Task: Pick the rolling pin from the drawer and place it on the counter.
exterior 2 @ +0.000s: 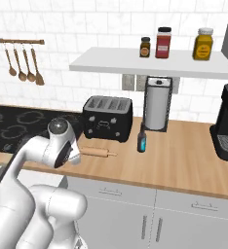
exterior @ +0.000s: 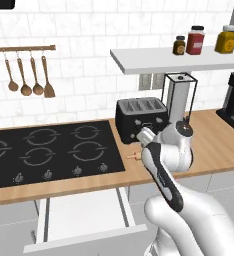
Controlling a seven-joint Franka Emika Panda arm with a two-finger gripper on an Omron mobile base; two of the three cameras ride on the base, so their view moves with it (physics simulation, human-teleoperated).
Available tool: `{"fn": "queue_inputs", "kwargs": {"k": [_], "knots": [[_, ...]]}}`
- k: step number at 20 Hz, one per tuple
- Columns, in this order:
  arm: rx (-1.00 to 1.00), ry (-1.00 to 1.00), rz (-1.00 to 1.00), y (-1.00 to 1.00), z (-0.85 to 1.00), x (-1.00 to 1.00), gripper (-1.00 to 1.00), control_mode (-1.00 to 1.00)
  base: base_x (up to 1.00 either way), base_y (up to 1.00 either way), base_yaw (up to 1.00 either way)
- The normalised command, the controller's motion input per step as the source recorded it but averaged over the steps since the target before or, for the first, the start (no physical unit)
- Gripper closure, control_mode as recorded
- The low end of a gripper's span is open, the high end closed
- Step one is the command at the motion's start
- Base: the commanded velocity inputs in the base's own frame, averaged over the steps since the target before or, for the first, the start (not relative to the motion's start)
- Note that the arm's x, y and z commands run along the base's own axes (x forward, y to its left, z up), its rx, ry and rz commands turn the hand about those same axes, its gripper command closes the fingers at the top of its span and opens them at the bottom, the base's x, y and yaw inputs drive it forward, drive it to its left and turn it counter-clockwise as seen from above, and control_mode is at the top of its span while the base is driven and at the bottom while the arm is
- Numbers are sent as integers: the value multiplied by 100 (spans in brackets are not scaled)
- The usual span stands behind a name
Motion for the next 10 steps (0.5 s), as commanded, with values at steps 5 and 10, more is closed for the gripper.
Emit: {"fn": "queue_inputs", "kwargs": {"k": [5, 10], "knots": [[0, -10, 0, -11, 38, -60, -100, -100, 0, 0, 0], [0, -13, 0, -7, 41, -74, -100, -100, 0, 0, 0]]}}
